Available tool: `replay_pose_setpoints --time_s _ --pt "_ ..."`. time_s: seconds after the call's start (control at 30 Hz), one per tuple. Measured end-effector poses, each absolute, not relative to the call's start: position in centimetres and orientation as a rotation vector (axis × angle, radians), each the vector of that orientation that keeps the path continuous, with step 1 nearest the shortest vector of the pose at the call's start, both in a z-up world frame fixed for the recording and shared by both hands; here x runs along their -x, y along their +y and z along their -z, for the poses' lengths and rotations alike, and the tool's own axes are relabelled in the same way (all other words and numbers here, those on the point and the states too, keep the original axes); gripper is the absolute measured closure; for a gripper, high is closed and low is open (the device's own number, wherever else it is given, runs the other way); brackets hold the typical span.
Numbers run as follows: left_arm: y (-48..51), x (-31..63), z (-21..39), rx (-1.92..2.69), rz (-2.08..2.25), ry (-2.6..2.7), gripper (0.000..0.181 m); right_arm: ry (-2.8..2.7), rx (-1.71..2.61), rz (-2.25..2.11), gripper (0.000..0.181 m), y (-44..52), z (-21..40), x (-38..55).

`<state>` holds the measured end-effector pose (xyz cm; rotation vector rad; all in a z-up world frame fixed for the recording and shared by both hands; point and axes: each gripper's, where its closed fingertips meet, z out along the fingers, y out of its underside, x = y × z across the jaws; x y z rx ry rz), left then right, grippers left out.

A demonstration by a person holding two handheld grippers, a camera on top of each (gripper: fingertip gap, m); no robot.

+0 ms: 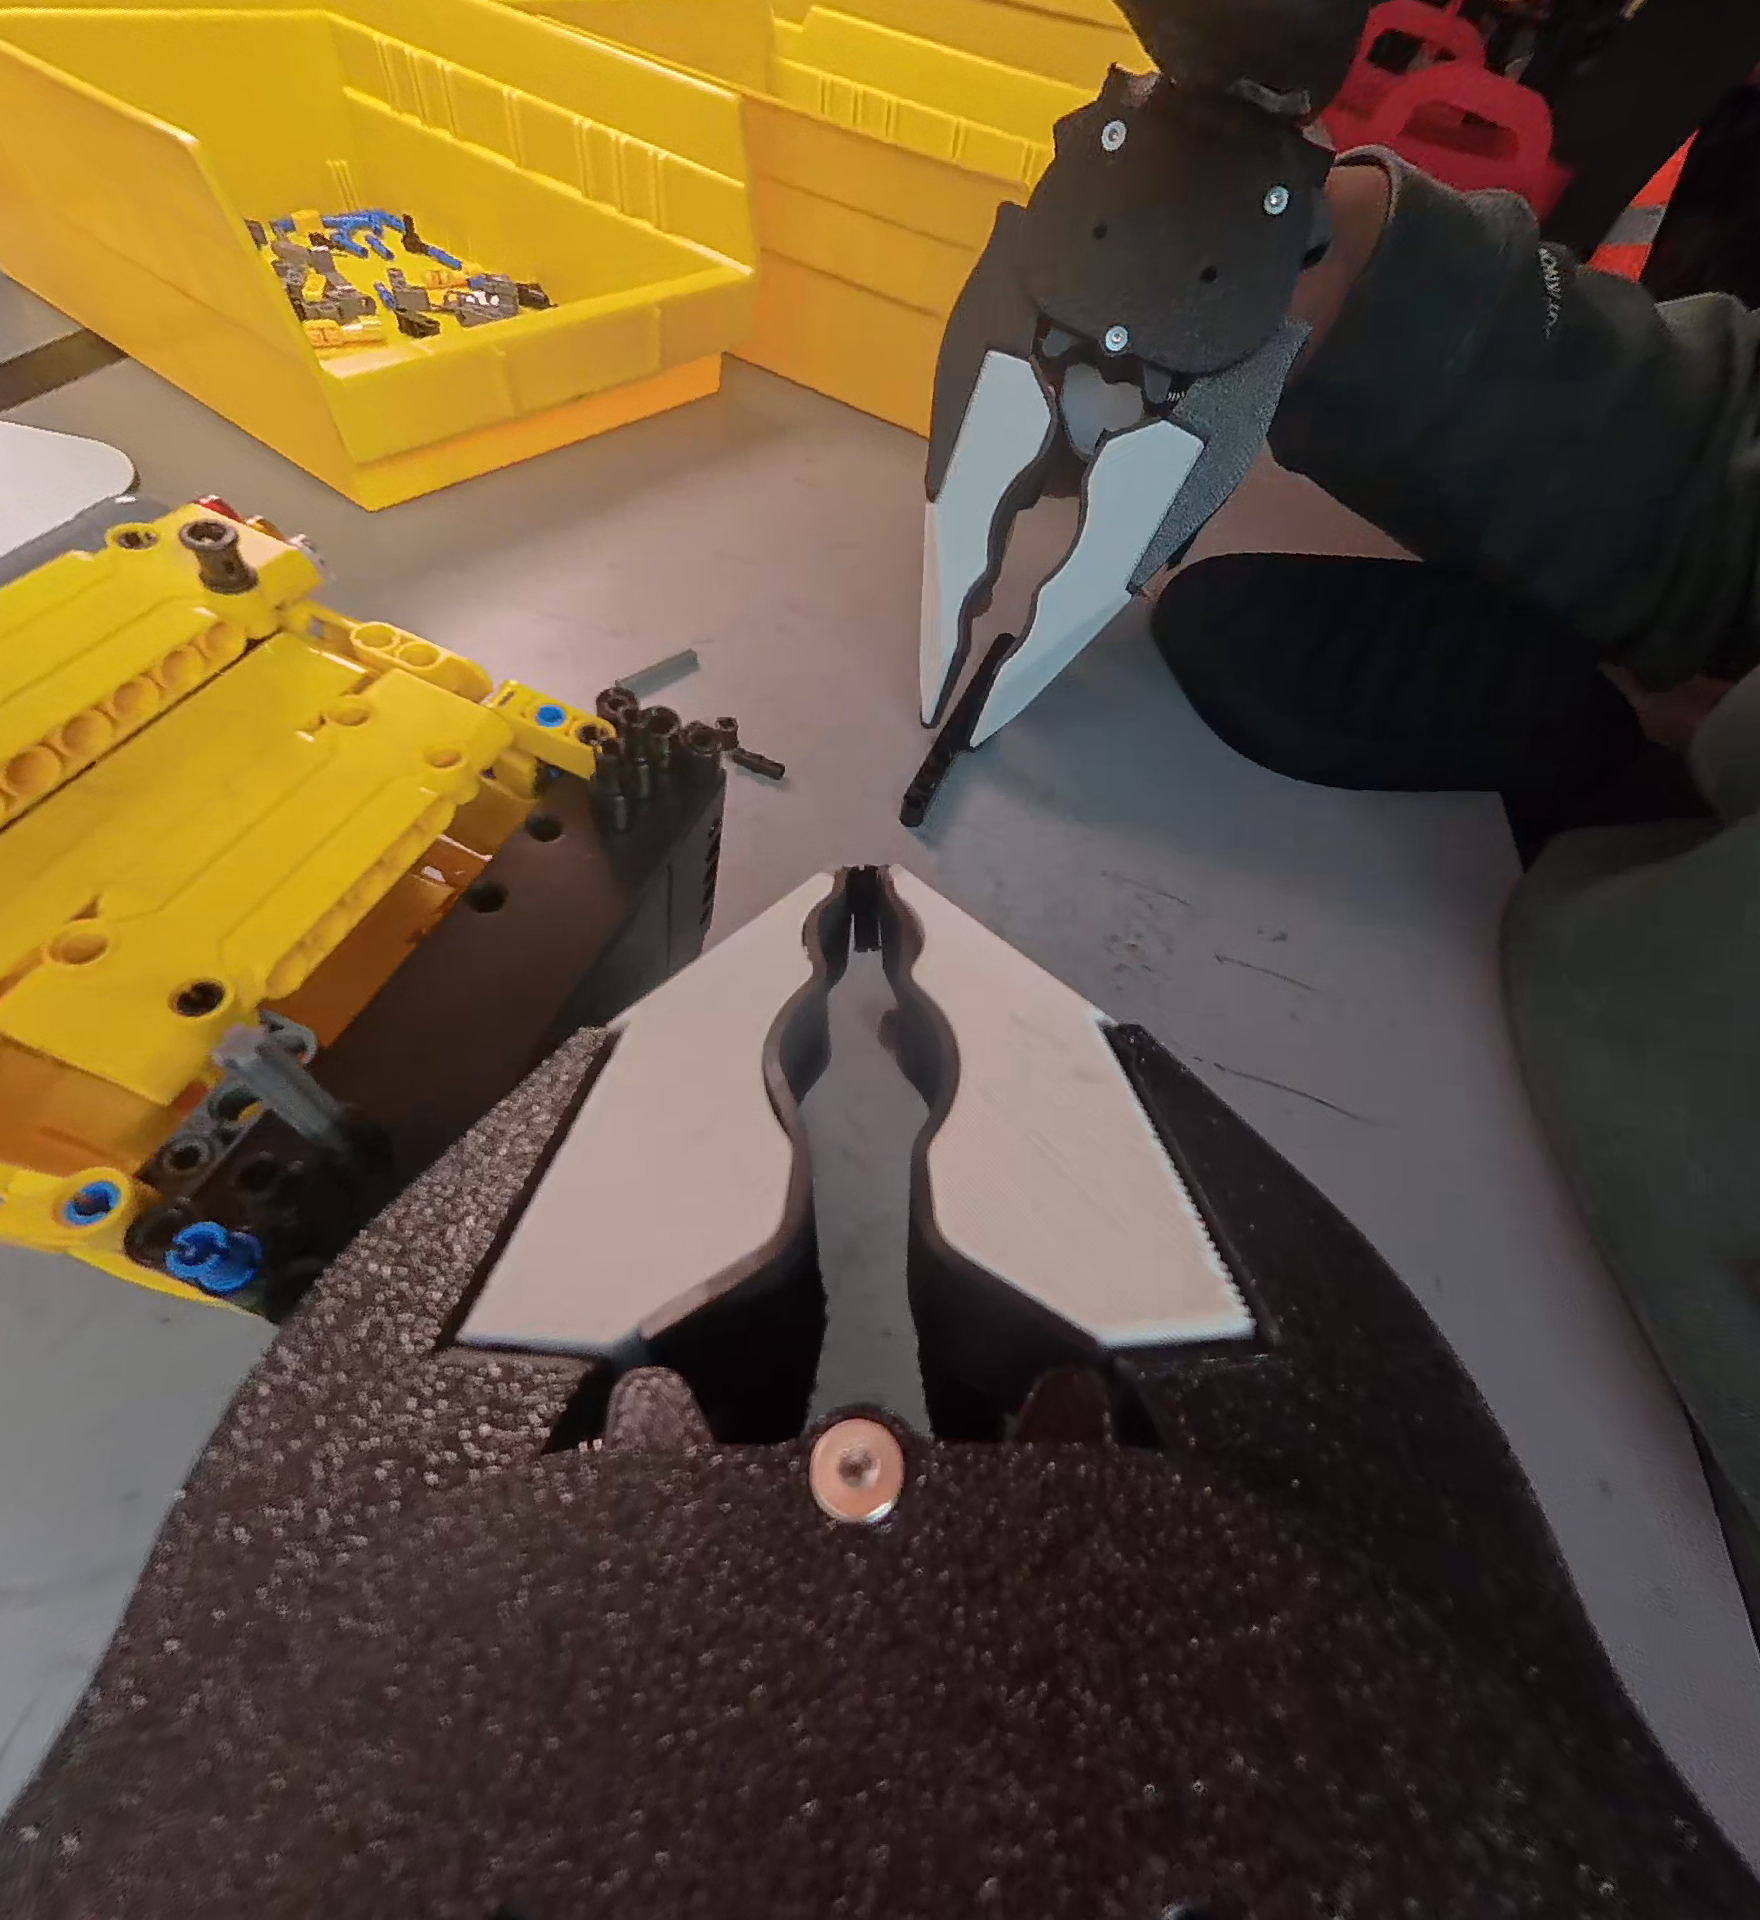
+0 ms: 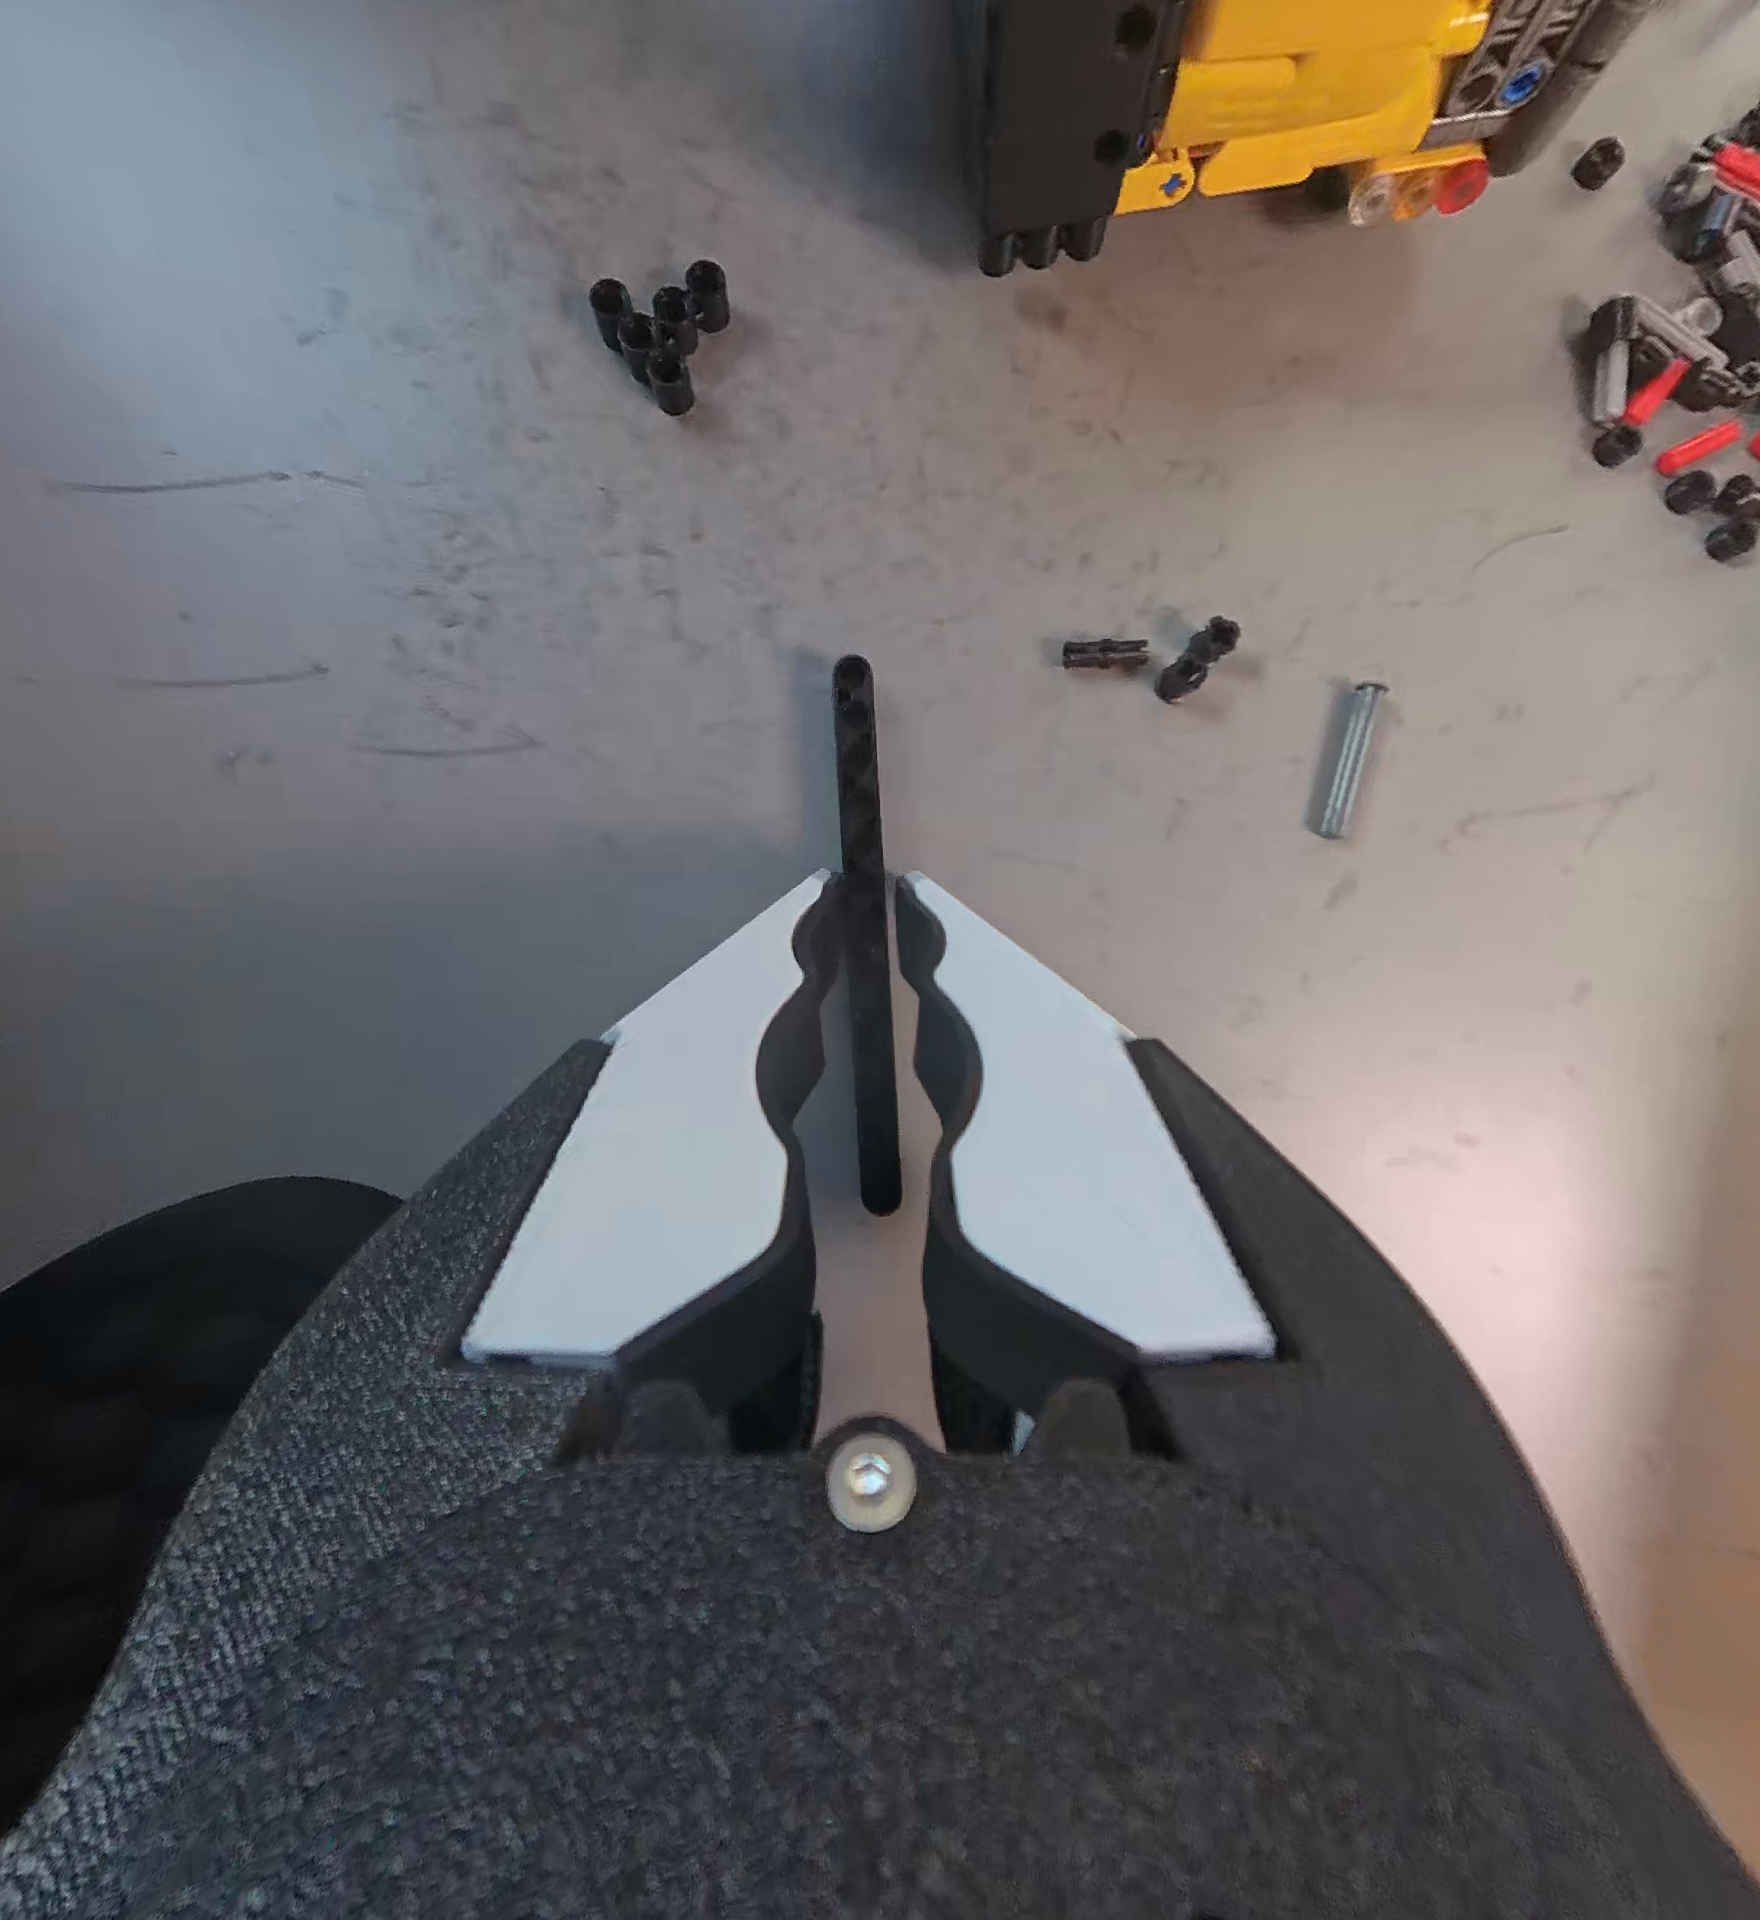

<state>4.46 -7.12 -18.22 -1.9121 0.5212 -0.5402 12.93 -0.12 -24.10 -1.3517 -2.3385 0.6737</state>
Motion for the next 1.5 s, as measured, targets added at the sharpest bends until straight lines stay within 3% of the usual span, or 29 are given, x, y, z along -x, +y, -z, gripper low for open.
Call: replay_pose_setpoints --time_s 0.07,0.3,0.43,0.97,1.5 --pt "-7.2 -4.6 18.2 1.905 0.535 0.534 0.177 -2.286 1.321 -0.703 0.164 -0.2 23.2 -12.1" --pt "-8.0 -5.5 16.5 1.796 0.62 0.548 0.177 -2.026 0.879 -1.048 0.162 -5.8 16.2 -7.8" --pt "-8.7 -6.3 14.7 1.7 0.756 0.523 0.177 -2.004 0.775 -1.205 0.145 -8.9 15.4 -7.1" --pt "-8.5 -7.5 13.3 1.629 1.189 0.322 0.177 -1.808 0.623 -1.351 0.171 -9.5 13.0 -6.1" --pt "-8.0 -8.0 13.7 1.63 1.428 0.236 0.178 -1.781 0.705 -1.555 0.172 -9.0 13.5 -6.6"
